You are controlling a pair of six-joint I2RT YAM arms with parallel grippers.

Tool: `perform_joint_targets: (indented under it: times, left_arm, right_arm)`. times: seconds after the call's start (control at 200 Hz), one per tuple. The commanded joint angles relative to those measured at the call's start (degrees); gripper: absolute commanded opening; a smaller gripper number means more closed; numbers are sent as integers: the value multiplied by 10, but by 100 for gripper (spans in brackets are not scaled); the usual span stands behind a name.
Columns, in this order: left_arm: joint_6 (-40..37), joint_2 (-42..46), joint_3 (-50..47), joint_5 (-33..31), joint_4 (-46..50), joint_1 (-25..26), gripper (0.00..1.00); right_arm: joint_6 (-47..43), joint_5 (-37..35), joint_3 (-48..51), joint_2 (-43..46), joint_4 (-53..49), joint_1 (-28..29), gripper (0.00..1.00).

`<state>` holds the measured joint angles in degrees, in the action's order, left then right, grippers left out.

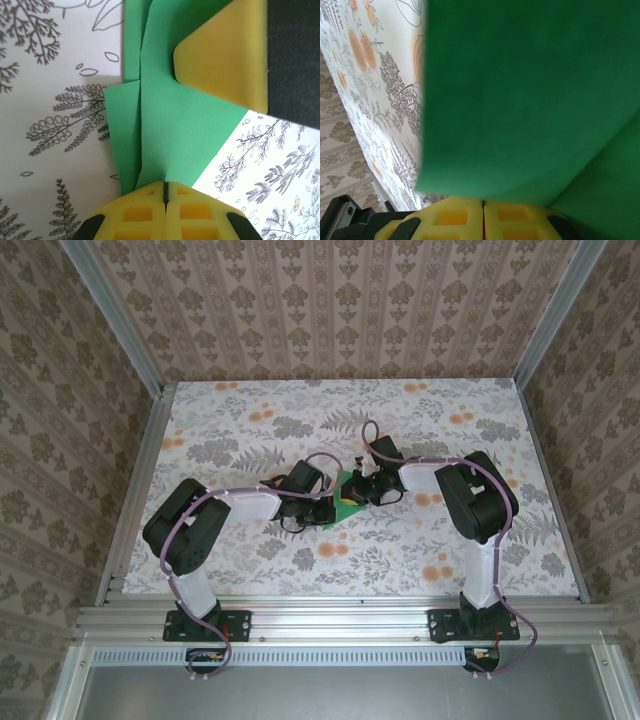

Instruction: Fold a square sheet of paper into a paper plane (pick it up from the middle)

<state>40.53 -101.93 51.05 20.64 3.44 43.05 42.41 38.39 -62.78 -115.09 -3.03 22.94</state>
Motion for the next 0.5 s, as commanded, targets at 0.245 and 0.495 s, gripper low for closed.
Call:
perform_joint_targets:
  times: [0.245,0.495]
  left_arm:
    - [4,-23,-41,-17,93,4,0]
    - [2,-27,-37,-16,95,5,0]
  right_arm:
    - [-12,-55,-65,-47,-18,-59,10]
    - [-23,-74,-107,-74,-44,-79,10]
